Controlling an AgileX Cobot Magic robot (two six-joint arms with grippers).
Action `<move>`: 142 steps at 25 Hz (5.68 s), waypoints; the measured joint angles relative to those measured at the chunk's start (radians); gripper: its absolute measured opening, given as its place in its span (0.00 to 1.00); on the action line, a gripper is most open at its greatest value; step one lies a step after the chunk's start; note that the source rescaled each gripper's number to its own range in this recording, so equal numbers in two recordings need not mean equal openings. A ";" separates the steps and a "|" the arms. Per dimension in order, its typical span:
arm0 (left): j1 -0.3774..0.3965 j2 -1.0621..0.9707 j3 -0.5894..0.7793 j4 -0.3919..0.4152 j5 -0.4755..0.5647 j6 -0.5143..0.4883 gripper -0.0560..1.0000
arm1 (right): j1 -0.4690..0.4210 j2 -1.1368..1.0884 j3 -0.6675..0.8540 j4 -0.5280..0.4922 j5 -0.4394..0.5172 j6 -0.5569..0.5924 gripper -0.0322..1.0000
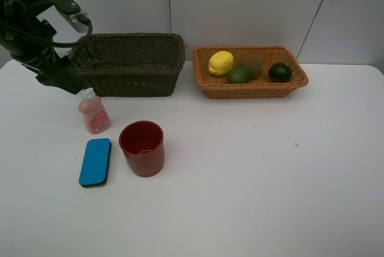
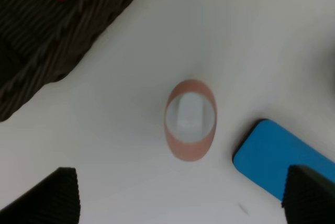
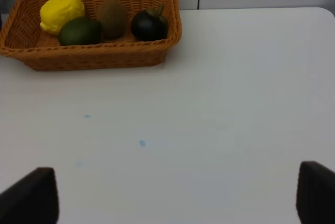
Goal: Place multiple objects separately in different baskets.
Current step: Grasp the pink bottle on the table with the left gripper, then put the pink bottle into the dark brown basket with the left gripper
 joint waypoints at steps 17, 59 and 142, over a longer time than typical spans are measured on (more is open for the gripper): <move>-0.037 0.179 -0.009 0.011 -0.090 0.110 1.00 | 0.000 0.000 0.000 0.000 0.000 0.000 1.00; -0.077 0.269 -0.010 0.021 -0.153 0.114 0.46 | 0.000 0.000 0.000 0.000 0.000 0.000 1.00; -0.077 0.611 -0.687 0.331 -0.005 -1.087 0.46 | 0.000 0.000 0.000 0.000 0.000 0.000 1.00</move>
